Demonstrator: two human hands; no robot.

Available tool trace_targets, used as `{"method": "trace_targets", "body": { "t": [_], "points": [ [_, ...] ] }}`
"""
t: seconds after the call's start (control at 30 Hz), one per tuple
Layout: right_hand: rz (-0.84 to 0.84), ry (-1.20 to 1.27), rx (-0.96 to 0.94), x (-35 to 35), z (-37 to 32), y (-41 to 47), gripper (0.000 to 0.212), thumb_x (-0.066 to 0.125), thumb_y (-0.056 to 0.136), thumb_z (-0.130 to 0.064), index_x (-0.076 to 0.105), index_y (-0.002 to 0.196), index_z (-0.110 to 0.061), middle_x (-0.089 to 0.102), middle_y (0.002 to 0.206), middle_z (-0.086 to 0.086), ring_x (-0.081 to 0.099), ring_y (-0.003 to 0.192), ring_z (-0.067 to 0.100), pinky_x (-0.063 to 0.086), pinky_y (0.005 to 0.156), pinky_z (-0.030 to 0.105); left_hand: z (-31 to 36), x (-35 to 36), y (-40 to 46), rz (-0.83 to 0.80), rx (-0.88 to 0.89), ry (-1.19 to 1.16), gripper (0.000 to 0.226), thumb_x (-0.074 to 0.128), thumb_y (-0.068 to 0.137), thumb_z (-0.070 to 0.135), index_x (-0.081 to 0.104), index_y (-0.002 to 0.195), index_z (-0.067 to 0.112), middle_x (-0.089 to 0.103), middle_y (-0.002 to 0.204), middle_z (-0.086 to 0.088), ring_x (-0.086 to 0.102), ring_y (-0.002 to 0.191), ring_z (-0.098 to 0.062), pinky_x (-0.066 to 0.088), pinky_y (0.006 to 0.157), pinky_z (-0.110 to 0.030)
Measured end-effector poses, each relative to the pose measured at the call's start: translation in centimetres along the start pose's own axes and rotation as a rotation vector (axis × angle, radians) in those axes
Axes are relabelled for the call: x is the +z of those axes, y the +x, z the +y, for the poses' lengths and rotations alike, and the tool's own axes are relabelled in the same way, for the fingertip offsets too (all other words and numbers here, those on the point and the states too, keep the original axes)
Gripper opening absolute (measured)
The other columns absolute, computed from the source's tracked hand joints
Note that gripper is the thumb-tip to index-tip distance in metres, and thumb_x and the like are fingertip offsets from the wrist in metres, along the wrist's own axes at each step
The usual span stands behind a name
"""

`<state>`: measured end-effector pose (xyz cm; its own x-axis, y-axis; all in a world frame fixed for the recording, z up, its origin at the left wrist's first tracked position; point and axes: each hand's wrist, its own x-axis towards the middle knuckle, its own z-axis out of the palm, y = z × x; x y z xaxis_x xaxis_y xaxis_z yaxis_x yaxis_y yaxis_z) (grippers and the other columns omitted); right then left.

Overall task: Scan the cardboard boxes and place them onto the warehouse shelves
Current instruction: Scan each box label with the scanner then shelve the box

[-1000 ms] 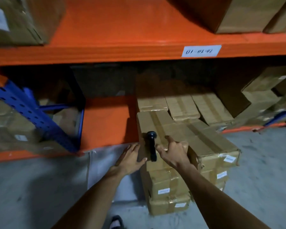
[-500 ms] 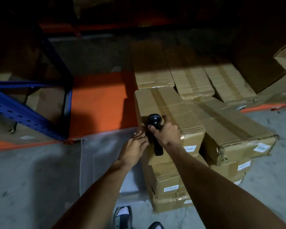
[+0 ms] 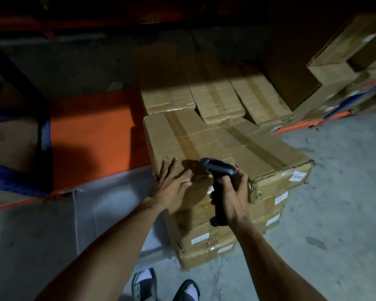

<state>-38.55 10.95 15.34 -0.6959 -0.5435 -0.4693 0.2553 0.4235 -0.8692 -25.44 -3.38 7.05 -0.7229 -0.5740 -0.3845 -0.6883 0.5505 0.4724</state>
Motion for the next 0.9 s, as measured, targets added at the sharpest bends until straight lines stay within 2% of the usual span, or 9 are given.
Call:
{"method": "trace_targets", "body": {
  "t": [0.07,0.13,0.2,0.33,0.47,0.57,0.67,0.8,0.9],
  "points": [
    [0.052,-0.093,-0.043,-1.2,1.3,-0.5,0.045,0.063,0.096,-0.052,0.041,0.135,-0.049,0.068,0.107,0.015,0.070,0.079,0.032,0.061,0.069,0.049,0.1,0.4,-0.1,0.003,-0.019,0.051,0.052,0.028,0.101,0.057,0.009,0.149,0.058,-0.009,0.166,0.002,-0.015,0.150,-0.032,0.008,0.116,-0.061],
    [0.118,-0.132,-0.079,-2.1,2.6,-1.1,0.057,0.063,0.089,-0.071,0.039,0.139,-0.059,0.063,0.124,0.005,0.070,0.104,0.037,0.060,0.087,0.059,0.1,0.4,-0.1,-0.013,-0.022,0.098,0.053,0.026,0.101,0.057,-0.001,0.146,0.062,-0.010,0.166,0.003,-0.015,0.150,-0.033,0.012,0.117,-0.062],
    [0.152,-0.122,-0.099,-2.7,3.7,-1.8,0.060,0.062,0.086,-0.075,0.039,0.140,-0.059,0.058,0.131,-0.003,0.066,0.115,0.030,0.059,0.092,0.059,0.3,0.1,0.0,-0.028,-0.023,0.139,0.054,0.025,0.101,0.057,-0.006,0.146,0.061,-0.011,0.166,0.002,-0.014,0.150,-0.034,0.014,0.117,-0.063],
    [0.147,-0.138,-0.116,-3.4,6.0,-2.4,0.063,0.062,0.079,-0.080,0.040,0.134,-0.057,0.059,0.131,-0.001,0.065,0.115,0.025,0.060,0.090,0.056,0.5,0.3,-0.1,-0.016,-0.022,0.200,0.055,0.021,0.100,0.060,-0.008,0.147,0.059,-0.010,0.166,0.002,-0.012,0.151,-0.034,0.018,0.117,-0.061],
    [0.134,-0.164,-0.137,-3.4,7.3,-2.3,0.047,0.066,0.088,-0.065,0.042,0.128,-0.054,0.064,0.116,-0.015,0.066,0.108,0.010,0.057,0.099,0.048,0.2,0.9,0.0,0.050,-0.009,0.250,0.056,0.018,0.098,0.061,-0.008,0.148,0.058,-0.005,0.166,0.000,-0.005,0.151,-0.036,0.024,0.116,-0.059],
    [0.143,-0.183,-0.150,-3.3,8.0,-2.0,0.046,0.067,0.086,-0.066,0.042,0.124,-0.061,0.061,0.114,-0.024,0.063,0.110,0.006,0.054,0.102,0.042,-0.1,1.3,0.1,0.079,0.000,0.260,0.058,0.016,0.095,0.064,-0.007,0.148,0.058,-0.003,0.166,0.001,-0.002,0.151,-0.036,0.028,0.114,-0.061],
    [0.133,-0.215,-0.157,-3.4,8.6,-1.7,0.049,0.069,0.090,-0.059,0.043,0.130,-0.053,0.057,0.107,-0.029,0.060,0.105,-0.001,0.054,0.103,0.041,-0.4,1.7,0.2,0.110,0.007,0.271,0.060,0.011,0.091,0.068,-0.010,0.146,0.060,-0.001,0.166,0.001,0.001,0.151,-0.037,0.030,0.113,-0.061],
    [0.130,-0.252,-0.149,-3.9,9.1,-1.2,0.048,0.068,0.088,-0.064,0.042,0.128,-0.059,0.058,0.108,-0.028,0.061,0.116,0.016,0.052,0.105,0.047,-0.8,2.0,0.5,0.125,0.007,0.232,0.059,0.011,0.090,0.071,-0.009,0.144,0.062,0.001,0.166,0.002,0.001,0.151,-0.035,0.030,0.111,-0.062],
    [0.133,-0.259,-0.157,-4.2,9.4,-1.0,0.050,0.068,0.087,-0.063,0.043,0.130,-0.055,0.060,0.108,-0.025,0.063,0.113,0.015,0.055,0.103,0.045,-0.9,2.3,0.6,0.156,0.022,0.252,0.058,0.006,0.089,0.074,-0.014,0.142,0.064,0.003,0.166,0.001,0.004,0.151,-0.036,0.032,0.110,-0.063]
  ]
}}
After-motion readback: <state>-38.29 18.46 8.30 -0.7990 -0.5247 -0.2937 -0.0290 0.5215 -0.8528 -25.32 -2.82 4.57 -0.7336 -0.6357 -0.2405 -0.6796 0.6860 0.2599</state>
